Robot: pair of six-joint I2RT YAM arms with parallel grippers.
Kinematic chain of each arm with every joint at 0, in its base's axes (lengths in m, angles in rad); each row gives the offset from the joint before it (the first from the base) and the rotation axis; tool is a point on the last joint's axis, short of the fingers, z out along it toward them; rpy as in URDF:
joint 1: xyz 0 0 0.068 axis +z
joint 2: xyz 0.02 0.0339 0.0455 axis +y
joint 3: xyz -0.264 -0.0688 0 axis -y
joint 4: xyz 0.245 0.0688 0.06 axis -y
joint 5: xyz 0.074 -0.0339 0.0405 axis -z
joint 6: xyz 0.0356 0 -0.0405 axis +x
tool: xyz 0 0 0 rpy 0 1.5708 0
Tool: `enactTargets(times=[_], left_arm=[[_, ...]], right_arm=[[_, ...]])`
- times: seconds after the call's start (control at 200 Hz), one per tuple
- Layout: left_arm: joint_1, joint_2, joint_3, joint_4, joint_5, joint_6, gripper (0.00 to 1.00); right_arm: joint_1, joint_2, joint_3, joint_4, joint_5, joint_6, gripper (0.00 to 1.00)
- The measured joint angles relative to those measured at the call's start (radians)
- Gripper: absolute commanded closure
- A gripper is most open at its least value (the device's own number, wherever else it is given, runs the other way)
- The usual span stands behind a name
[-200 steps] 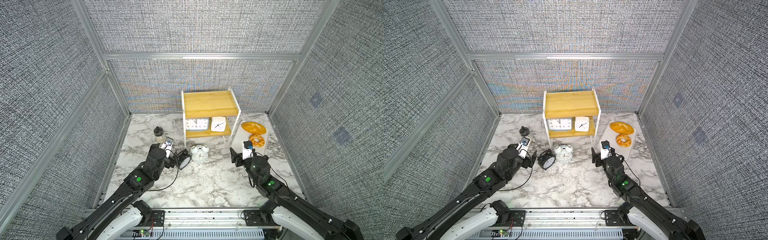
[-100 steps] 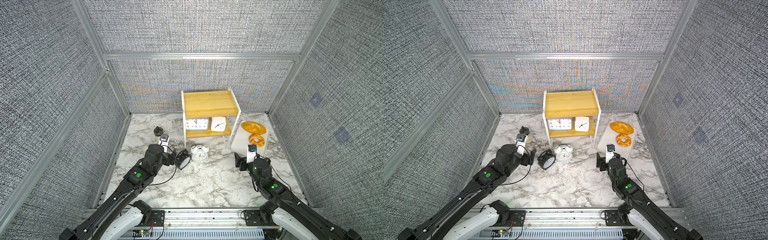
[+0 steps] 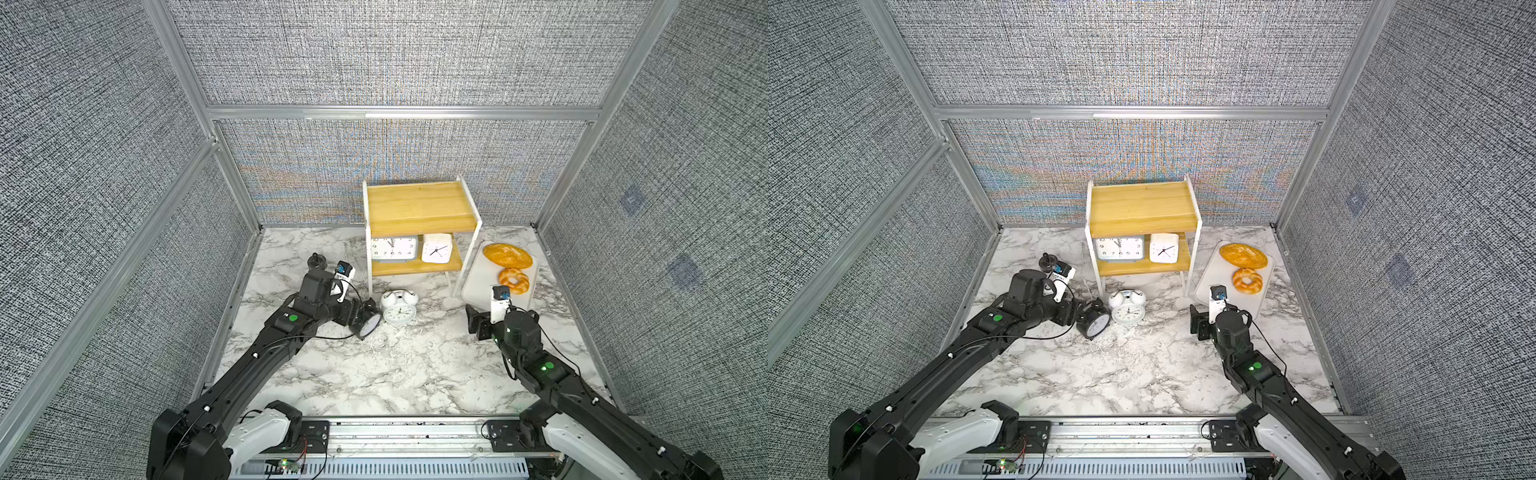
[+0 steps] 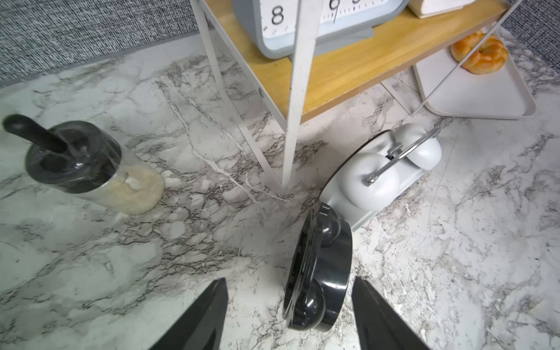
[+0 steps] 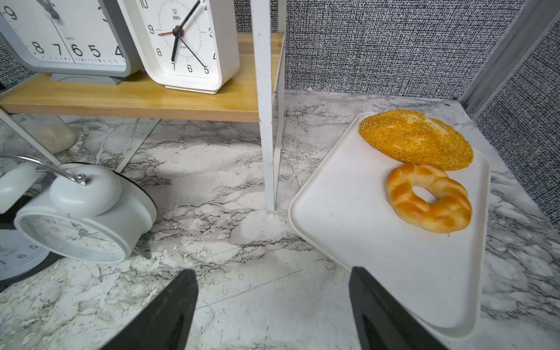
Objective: Place the alarm clocks on the shelf by style
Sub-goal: Pick up the alarm from the center of the board.
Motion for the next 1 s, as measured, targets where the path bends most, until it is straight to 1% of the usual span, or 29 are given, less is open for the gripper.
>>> enactTargets(times=[0.105, 0.355, 0.475, 0.565, 0.646, 0.701, 0.741, 0.931, 1.001], left_arm=[[0.003, 0.029, 0.000, 0.001, 0.028, 0.018, 0.35], [0.003, 0.114, 0.010, 0.008, 0.027, 0.050, 0.37], [0.003, 0.143, 0.019, 0.024, 0.052, 0.060, 0.43], [0.003, 0.156, 0.024, 0.031, 0.084, 0.070, 0.51], [0.003, 0.160, 0.026, 0.031, 0.107, 0.084, 0.53], [0.003, 0.161, 0.026, 0.031, 0.117, 0.086, 0.60], [0.003, 0.163, 0.026, 0.031, 0.122, 0.089, 0.64], [0.003, 0.192, 0.035, 0.017, 0.129, 0.101, 0.67], [0.003, 0.203, 0.039, 0.009, 0.129, 0.101, 0.70]], right_arm=[[-0.002, 0.004, 0.000, 0.000, 0.000, 0.000, 0.17], [-0.003, 0.011, 0.004, 0.000, -0.003, 0.000, 0.17], [-0.003, 0.013, 0.005, 0.000, -0.003, 0.000, 0.17], [-0.004, 0.014, 0.005, 0.000, -0.003, 0.003, 0.17], [-0.005, 0.017, 0.005, 0.000, -0.003, 0.003, 0.17], [-0.005, 0.018, 0.005, 0.000, -0.003, 0.003, 0.16], [-0.005, 0.019, 0.005, 0.000, -0.003, 0.003, 0.16], [-0.006, 0.026, 0.005, 0.000, -0.003, 0.007, 0.16], [-0.006, 0.028, 0.005, 0.000, -0.003, 0.010, 0.16]])
